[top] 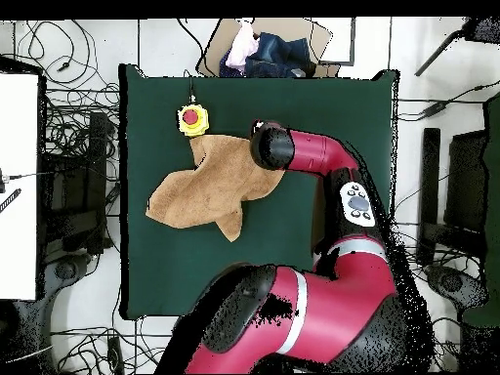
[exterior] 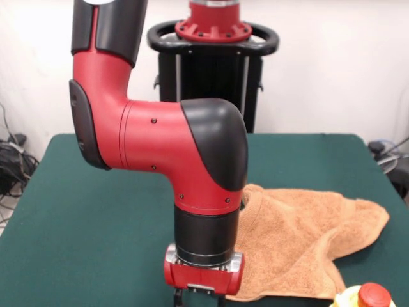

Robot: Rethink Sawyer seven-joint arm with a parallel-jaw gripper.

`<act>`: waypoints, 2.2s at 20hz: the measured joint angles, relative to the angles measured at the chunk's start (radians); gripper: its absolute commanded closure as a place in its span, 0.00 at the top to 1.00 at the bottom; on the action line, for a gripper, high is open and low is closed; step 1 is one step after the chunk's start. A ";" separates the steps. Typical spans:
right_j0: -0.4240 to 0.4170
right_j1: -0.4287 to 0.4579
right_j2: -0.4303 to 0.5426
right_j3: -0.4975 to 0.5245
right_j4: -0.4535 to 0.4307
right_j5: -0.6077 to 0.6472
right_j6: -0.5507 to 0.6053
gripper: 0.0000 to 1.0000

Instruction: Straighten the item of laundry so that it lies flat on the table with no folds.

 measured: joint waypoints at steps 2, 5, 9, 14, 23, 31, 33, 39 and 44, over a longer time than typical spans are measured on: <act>0.000 -0.003 0.000 0.001 0.000 -0.010 0.000 1.00; 0.002 -0.017 -0.002 0.012 0.000 -0.010 0.000 1.00; 0.007 -0.040 -0.003 0.040 0.000 -0.010 0.000 1.00; 0.016 -0.074 -0.004 0.085 0.000 -0.010 0.000 1.00; 0.014 -0.101 -0.004 0.124 0.013 0.053 0.000 1.00; 0.006 -0.124 -0.003 0.132 0.031 0.201 0.000 1.00; 0.002 -0.136 -0.004 0.143 0.038 0.243 0.000 1.00; -0.016 -0.155 -0.004 0.166 0.052 0.267 0.000 1.00; -0.028 -0.153 -0.004 0.171 0.053 0.267 0.000 1.00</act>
